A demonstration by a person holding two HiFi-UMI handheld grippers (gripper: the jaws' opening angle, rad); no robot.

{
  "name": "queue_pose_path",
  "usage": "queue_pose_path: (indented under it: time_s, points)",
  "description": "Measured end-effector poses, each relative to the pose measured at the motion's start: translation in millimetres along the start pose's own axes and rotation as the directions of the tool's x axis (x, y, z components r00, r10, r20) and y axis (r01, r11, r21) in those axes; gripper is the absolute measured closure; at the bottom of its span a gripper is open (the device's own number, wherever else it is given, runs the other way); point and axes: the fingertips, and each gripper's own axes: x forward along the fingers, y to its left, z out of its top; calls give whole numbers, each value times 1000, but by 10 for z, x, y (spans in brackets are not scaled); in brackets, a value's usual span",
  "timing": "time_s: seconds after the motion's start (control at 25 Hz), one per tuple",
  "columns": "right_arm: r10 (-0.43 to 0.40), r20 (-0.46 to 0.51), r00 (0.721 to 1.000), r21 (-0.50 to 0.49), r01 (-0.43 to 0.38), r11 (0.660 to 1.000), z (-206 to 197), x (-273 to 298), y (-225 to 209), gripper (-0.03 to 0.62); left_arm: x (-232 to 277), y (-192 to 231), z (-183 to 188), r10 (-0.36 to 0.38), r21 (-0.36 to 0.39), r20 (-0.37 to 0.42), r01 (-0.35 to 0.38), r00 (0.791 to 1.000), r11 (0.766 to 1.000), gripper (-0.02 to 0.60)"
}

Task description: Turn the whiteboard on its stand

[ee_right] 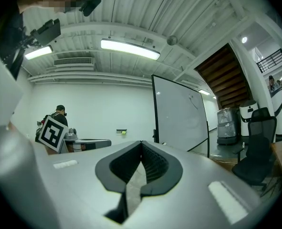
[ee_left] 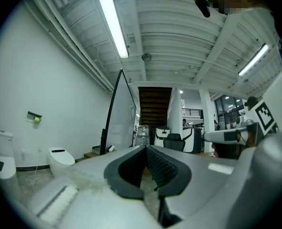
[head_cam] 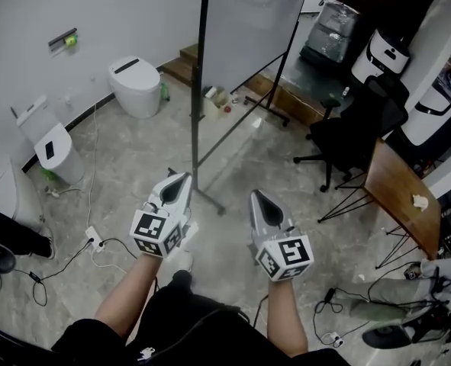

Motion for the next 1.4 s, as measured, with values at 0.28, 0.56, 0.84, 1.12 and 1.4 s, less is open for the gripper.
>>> queue_pose_path:
  time_s: [0.28, 0.56, 0.84, 1.12, 1.4]
  points:
    - [8, 14, 1000, 12, -9, 1000, 77, 651, -41, 586, 428, 501, 113, -23, 1, 4, 23, 1000, 1000, 577]
    - [-16, 26, 1000, 14, 16, 1000, 157, 1188, -134, 586, 770, 996, 176, -40, -12, 15, 40, 999, 999, 577]
    - [-49, 23, 999, 15, 49, 999, 110, 1633, -187, 586, 1095, 1373, 176, -75, -23, 10, 75, 997, 997, 577]
    - [-96, 16, 995, 20, 96, 995, 34, 1937, -308, 586, 1397, 1652, 65, -116, -14, -3, 116, 993, 993, 575]
    - [-119, 14, 993, 44, 119, 992, -6, 2143, -472, 586, 1662, 1805, 95, -130, -19, -10, 130, 991, 991, 571]
